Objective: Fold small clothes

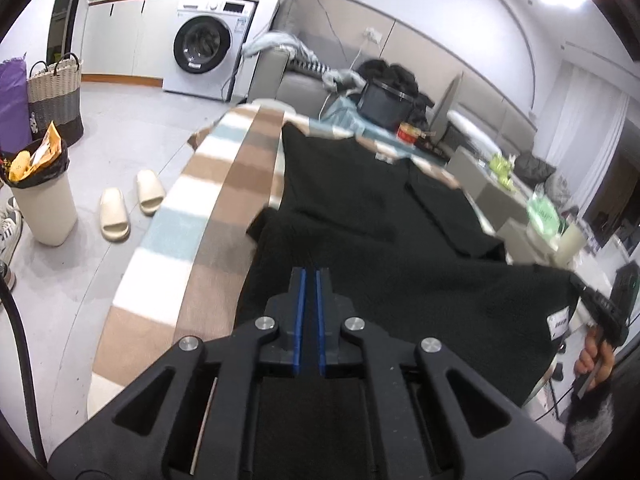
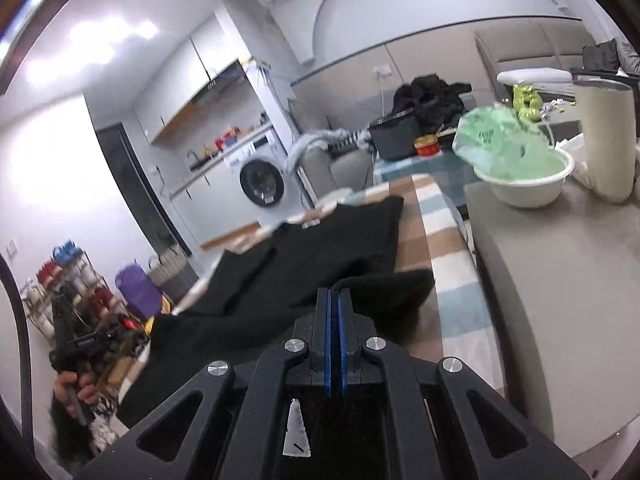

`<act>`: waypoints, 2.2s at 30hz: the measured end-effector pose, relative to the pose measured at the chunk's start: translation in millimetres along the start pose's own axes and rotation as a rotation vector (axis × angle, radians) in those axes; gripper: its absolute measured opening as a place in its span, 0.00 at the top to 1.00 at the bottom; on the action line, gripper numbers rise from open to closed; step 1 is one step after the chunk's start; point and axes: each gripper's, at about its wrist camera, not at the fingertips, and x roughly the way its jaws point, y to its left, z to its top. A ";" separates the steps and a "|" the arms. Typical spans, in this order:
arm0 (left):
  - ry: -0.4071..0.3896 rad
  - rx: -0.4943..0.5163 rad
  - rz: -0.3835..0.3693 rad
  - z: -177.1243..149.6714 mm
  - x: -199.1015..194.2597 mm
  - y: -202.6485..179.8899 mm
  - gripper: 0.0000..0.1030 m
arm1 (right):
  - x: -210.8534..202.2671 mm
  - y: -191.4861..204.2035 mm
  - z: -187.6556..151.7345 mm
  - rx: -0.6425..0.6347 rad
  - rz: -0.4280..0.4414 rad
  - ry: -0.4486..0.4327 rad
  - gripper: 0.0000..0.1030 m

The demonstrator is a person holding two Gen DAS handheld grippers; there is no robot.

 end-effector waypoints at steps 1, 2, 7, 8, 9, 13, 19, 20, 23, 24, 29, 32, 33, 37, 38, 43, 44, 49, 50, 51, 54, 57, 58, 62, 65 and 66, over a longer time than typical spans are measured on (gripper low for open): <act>0.022 0.005 0.006 -4.2 4.1 0.5 0.98 | 1.3 0.5 -1.9 -0.010 -0.010 0.009 0.97; 0.039 0.006 0.023 -8.9 7.5 2.5 0.95 | 5.2 -2.3 -3.6 -0.009 -0.013 0.018 0.97; 0.068 -0.020 0.076 -28.3 15.1 15.4 0.51 | 10.6 -9.2 -11.9 -0.002 -0.033 0.061 0.97; 0.071 -0.022 0.077 -32.3 15.6 17.3 0.46 | 12.9 -10.3 -13.8 -0.005 -0.039 0.068 0.97; 0.079 -0.018 0.076 -35.8 16.9 18.7 0.45 | 13.5 -10.8 -15.2 -0.005 -0.039 0.070 0.97; 0.143 0.014 0.115 -48.9 31.4 18.6 0.45 | 15.1 -10.5 -21.6 -0.006 -0.039 0.088 0.97; 0.196 0.112 0.180 -61.1 51.1 7.6 0.47 | 19.7 -11.4 -28.2 -0.004 -0.043 0.115 0.97; 0.197 0.115 0.177 -61.8 52.5 5.9 0.54 | 19.6 -11.3 -28.8 -0.004 -0.046 0.116 0.97; 0.187 0.154 0.202 -62.9 55.4 -1.1 0.89 | 19.6 -11.3 -29.5 0.003 -0.043 0.118 0.97; 0.183 0.157 0.179 -62.2 54.9 -2.6 0.95 | 20.4 -11.6 -30.1 0.005 -0.042 0.122 0.97; 0.126 0.124 0.142 -57.2 44.7 -5.6 0.95 | 22.1 -14.1 -35.1 0.013 -0.063 0.152 0.97; 0.103 0.117 0.113 -53.5 37.0 -8.1 0.95 | 24.1 -16.5 -42.8 -0.005 -0.115 0.230 0.90; 0.099 0.114 0.102 -52.5 35.2 -8.4 0.95 | 24.0 -17.8 -45.9 -0.016 -0.132 0.247 0.85; 0.091 0.107 0.090 -51.1 29.1 -9.0 0.95 | 19.9 -22.0 -59.4 -0.050 -0.167 0.306 0.66; 0.090 0.104 0.089 -50.8 28.6 -8.7 0.95 | 19.2 -23.0 -62.5 -0.061 -0.163 0.316 0.63; 0.083 0.091 0.077 -49.1 28.6 -6.3 0.95 | 24.3 -23.6 -70.5 -0.145 -0.155 0.346 0.67; 0.078 0.086 0.071 -48.1 27.2 -5.9 0.95 | 24.8 -22.3 -70.9 -0.166 -0.161 0.329 0.82; 0.037 0.078 0.051 -43.2 12.2 -6.4 0.95 | 14.4 -20.0 -68.9 -0.188 -0.110 0.233 0.96; 0.031 0.079 0.052 -42.2 9.0 -6.3 0.95 | 10.5 -20.3 -67.0 -0.177 -0.092 0.217 0.96; 0.028 0.079 0.053 -41.6 7.1 -6.0 0.95 | 9.6 -20.7 -65.7 -0.172 -0.092 0.214 0.96; 0.026 0.084 0.054 -40.9 3.7 -5.6 0.95 | 12.2 -21.9 -64.3 -0.174 -0.129 0.243 0.96; 0.032 0.085 0.059 -41.5 5.8 -6.0 0.95 | 22.1 -22.6 -65.6 -0.189 -0.164 0.310 0.93; 0.033 0.086 0.061 -42.0 6.4 -6.0 0.95 | 24.4 -22.8 -65.8 -0.197 -0.180 0.324 0.92; 0.038 0.083 0.065 -42.3 9.1 -6.6 0.95 | 34.3 -29.2 -65.5 -0.198 -0.219 0.363 0.73; 0.043 0.083 0.069 -42.6 11.9 -5.6 0.95 | 39.7 -33.9 -65.0 -0.177 -0.200 0.372 0.61; 0.044 0.081 0.069 -42.2 13.1 -4.9 0.95 | 44.0 -34.0 -65.5 -0.175 -0.188 0.377 0.60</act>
